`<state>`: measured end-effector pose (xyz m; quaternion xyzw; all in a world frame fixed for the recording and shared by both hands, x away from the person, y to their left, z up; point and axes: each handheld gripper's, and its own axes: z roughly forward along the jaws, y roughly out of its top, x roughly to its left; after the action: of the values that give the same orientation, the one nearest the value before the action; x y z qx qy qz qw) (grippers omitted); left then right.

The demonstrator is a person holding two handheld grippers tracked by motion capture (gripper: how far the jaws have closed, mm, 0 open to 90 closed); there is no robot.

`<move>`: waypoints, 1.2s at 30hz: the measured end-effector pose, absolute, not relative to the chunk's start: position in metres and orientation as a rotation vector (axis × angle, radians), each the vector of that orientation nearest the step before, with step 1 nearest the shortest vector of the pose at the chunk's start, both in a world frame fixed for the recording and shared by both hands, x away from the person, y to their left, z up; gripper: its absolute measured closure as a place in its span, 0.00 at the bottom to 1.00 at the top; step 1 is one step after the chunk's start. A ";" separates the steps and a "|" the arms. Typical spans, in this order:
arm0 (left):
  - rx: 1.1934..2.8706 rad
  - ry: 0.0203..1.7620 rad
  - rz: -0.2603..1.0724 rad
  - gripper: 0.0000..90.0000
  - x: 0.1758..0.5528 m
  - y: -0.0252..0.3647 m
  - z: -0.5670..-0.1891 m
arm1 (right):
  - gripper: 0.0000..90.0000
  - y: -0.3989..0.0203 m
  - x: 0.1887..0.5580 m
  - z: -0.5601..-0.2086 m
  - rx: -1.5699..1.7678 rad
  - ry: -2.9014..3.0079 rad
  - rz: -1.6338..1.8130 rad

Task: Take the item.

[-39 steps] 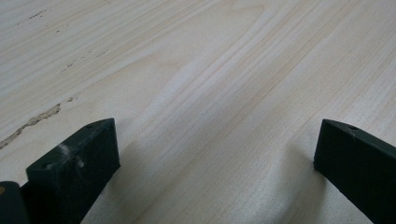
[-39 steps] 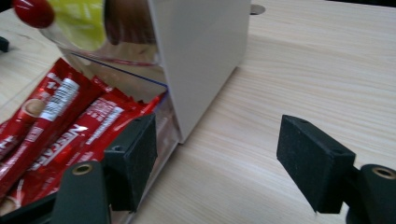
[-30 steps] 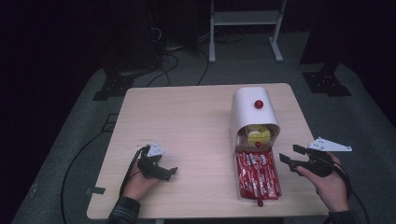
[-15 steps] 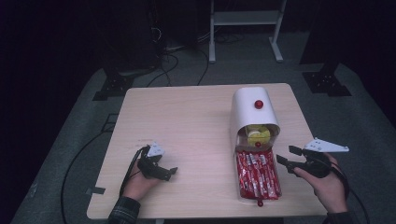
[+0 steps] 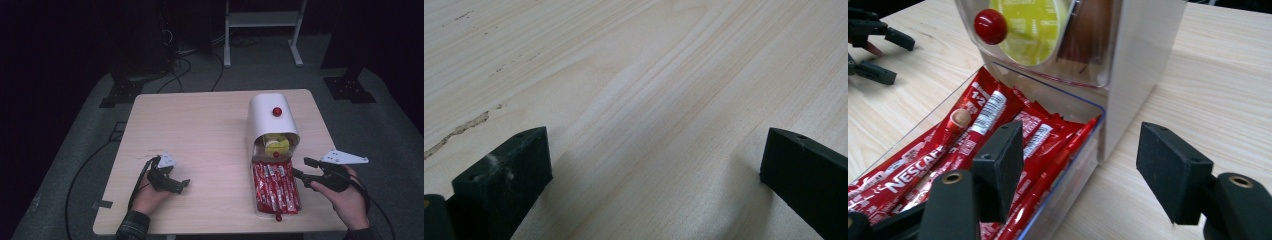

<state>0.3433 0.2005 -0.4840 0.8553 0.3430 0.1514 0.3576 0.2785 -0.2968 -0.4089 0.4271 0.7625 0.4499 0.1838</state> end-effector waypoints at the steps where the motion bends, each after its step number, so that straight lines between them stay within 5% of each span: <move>1: 2.207 0.885 0.391 0.00 0.343 0.201 -0.484 | 0.38 -0.296 0.278 -0.409 1.201 2.153 1.268; 36: 2.207 0.885 0.391 0.00 0.343 0.201 -0.484 | 0.38 -0.255 0.272 -0.412 1.093 2.274 1.308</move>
<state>0.3433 0.2005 -0.4840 0.8553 0.3429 0.1513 0.3577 0.2716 -0.2549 -0.4115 0.3802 0.7911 0.4553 0.1494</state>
